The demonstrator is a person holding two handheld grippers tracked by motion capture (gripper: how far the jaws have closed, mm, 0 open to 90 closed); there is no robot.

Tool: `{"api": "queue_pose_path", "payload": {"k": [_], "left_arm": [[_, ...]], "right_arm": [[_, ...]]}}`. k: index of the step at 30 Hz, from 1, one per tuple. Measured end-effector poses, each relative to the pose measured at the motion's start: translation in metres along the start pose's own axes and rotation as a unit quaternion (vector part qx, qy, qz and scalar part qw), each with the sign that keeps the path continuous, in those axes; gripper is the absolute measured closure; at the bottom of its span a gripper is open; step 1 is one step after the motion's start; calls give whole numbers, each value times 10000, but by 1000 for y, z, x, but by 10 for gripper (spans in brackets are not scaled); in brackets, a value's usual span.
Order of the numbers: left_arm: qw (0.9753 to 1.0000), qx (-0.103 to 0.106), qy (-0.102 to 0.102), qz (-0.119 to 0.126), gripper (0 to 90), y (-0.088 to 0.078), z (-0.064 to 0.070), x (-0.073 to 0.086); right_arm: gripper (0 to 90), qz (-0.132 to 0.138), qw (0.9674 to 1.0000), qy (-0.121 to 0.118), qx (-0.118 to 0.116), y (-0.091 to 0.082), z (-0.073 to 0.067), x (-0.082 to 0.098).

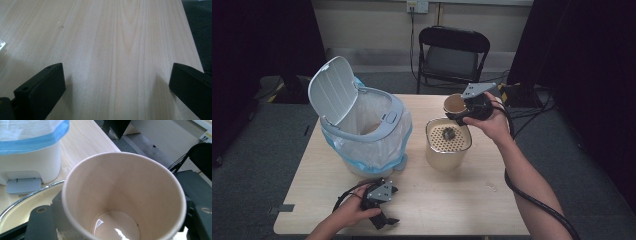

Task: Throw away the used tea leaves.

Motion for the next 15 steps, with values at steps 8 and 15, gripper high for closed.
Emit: {"api": "queue_pose_path", "payload": {"k": [8,15], "left_arm": [[10000,5,3,-5,0,0,0,0],[10000,4,4,-5,0,0,0,0]], "right_arm": [[262,66,9996,211,-162,0,-3,-8],[261,93,9993,264,-263,-2,-5,-14]]}}
Point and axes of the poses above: each handheld gripper's, and its own axes: y roughly forward along the jaws, x roughly out of its underside, z roughly to its right, the point moved 10 cm from there along y, roughly forward along the jaws, and after that the axes turned 15 degrees about x, right-handed, at the moved point
